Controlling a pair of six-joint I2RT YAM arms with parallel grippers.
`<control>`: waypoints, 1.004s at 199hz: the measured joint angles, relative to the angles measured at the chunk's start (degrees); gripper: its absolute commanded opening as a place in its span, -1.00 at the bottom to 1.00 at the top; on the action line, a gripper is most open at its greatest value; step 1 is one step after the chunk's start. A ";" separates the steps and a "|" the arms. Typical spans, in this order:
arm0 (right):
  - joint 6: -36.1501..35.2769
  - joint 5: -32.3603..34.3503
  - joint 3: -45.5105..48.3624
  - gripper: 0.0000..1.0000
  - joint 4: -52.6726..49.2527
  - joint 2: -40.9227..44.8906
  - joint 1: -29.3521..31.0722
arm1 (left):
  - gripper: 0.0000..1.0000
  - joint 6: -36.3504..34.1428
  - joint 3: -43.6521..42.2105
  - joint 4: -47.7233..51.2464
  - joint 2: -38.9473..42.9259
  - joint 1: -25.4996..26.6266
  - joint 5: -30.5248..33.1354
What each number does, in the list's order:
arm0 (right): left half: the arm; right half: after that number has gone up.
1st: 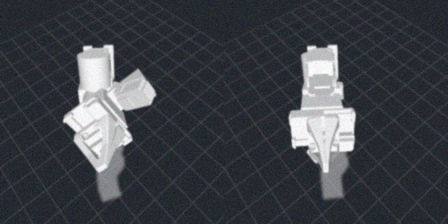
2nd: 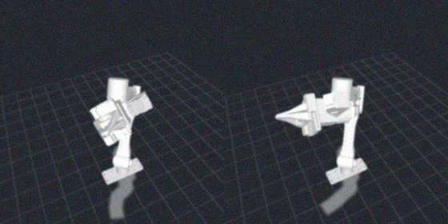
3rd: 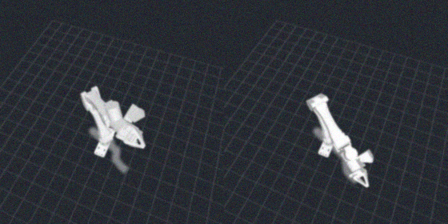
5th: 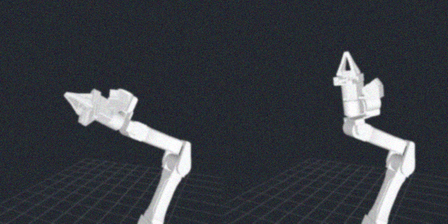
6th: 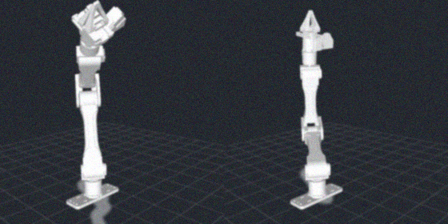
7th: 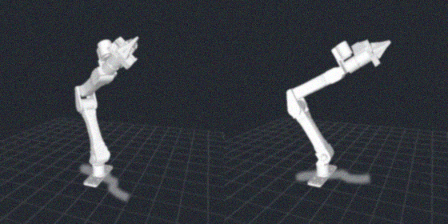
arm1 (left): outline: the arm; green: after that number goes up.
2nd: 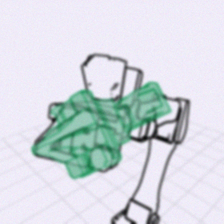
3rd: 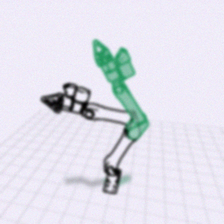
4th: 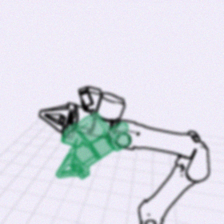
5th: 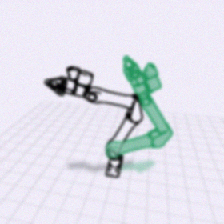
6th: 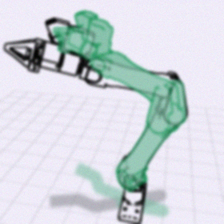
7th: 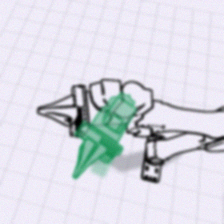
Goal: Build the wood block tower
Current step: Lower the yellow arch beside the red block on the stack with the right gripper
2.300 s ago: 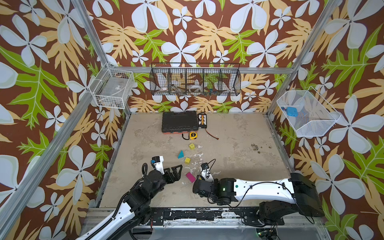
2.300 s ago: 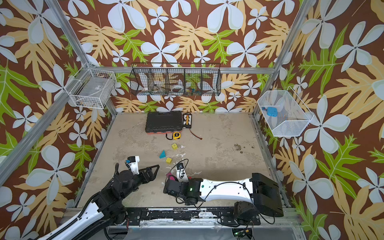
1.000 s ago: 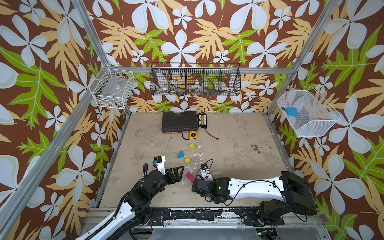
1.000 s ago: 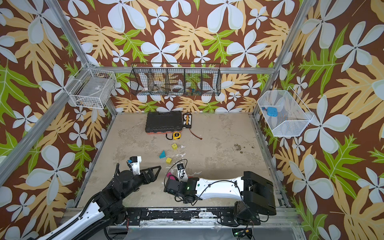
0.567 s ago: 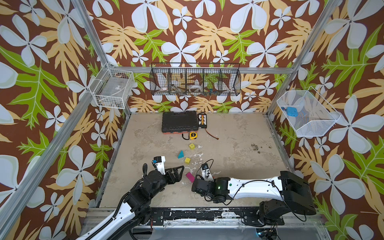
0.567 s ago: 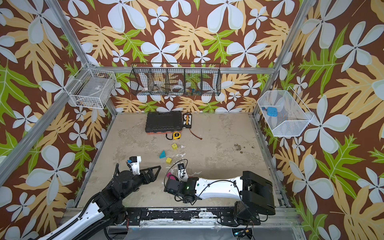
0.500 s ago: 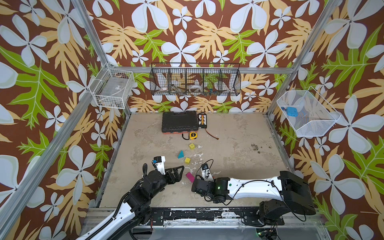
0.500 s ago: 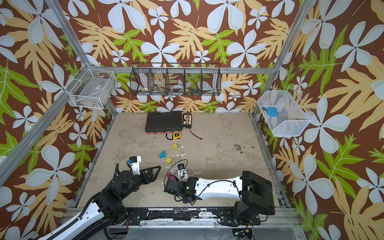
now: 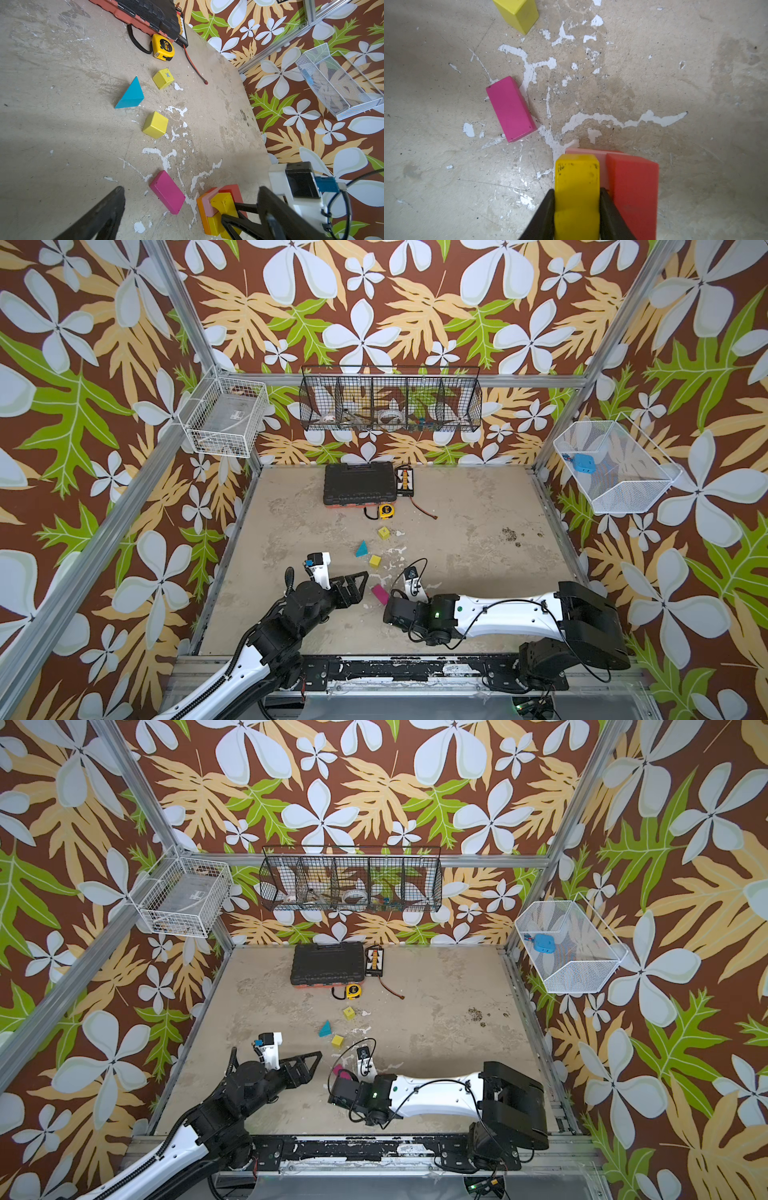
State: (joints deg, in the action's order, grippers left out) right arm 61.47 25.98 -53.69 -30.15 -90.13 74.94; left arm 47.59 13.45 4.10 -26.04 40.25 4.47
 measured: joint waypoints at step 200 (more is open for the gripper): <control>-3.06 0.66 5.51 0.82 -0.59 15.80 -3.08 | 0.99 -0.83 -2.67 -5.25 -7.06 0.00 -4.00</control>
State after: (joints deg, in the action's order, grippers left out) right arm 58.41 26.63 -48.18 -30.74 -74.32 71.85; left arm 46.76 10.79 -1.15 -33.10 40.25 0.47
